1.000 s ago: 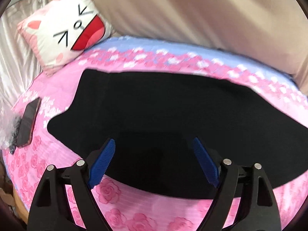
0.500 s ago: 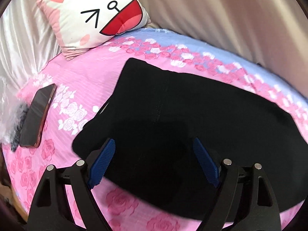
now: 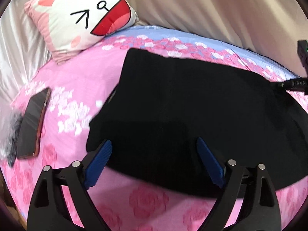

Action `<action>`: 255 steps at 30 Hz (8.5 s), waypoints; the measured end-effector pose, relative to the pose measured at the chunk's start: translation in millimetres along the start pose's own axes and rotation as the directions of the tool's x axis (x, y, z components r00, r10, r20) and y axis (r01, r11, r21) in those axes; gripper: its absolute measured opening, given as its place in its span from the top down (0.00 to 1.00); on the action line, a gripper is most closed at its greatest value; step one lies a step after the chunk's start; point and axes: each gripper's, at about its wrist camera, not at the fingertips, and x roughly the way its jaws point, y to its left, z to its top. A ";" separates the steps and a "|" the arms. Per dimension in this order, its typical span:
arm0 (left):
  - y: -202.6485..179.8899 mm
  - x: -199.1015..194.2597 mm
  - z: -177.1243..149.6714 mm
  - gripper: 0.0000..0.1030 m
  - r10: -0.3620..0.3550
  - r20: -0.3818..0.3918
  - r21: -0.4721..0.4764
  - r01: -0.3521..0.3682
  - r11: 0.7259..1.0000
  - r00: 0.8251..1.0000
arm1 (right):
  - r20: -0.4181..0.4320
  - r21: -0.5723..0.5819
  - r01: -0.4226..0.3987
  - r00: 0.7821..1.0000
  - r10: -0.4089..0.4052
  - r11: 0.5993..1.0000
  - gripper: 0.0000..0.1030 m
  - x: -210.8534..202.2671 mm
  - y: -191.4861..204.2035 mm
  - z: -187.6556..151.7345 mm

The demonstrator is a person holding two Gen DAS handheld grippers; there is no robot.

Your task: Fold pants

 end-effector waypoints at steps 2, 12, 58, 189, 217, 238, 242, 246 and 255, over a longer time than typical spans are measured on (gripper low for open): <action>-0.2 5.4 9.4 0.09 0.057 0.025 0.011 -0.058 0.998 0.998 | 0.054 -0.005 0.025 0.998 -0.025 1.000 0.98 -7.6 -0.6 11.6; 35.2 -30.6 11.1 0.06 -0.003 0.083 -0.114 0.013 0.993 0.997 | 0.167 -0.050 0.020 0.986 -0.012 0.999 0.98 -54.1 23.4 -23.3; -173.8 -58.0 -39.9 0.05 -0.073 0.026 0.085 0.071 0.994 0.997 | 0.224 0.783 0.177 0.814 -0.535 0.596 0.84 -342.7 -303.8 -366.6; -156.3 -121.0 -71.6 0.46 -0.513 -0.066 -0.051 0.511 0.858 0.856 | 0.374 0.567 -0.031 0.900 -0.224 0.823 0.66 -253.4 -58.9 -328.4; -200.3 -124.7 -61.4 0.06 -0.391 0.019 0.148 0.384 0.911 0.920 | 0.298 0.442 0.116 0.916 -0.268 0.889 0.87 -248.8 -31.6 -336.0; -225.1 -113.3 -95.1 0.06 -0.262 -0.041 0.230 0.265 0.937 0.964 | 0.291 0.346 0.200 0.906 -0.307 0.917 0.81 -211.2 -5.7 -317.5; -224.4 -112.3 -94.3 0.06 -0.257 -0.044 0.233 0.260 0.937 0.965 | 0.376 0.341 0.147 0.884 -0.278 0.929 0.91 -239.4 0.0 -312.3; -224.7 -109.2 -94.7 0.04 -0.267 -0.046 0.234 0.270 0.934 0.963 | 0.347 0.398 0.173 0.881 -0.323 0.901 0.91 -241.8 -20.7 -318.7; -226.2 -104.3 -96.8 0.04 -0.255 -0.048 0.238 0.259 0.936 0.966 | 0.350 0.457 0.081 0.899 -0.263 0.886 0.82 -241.7 -33.2 -331.0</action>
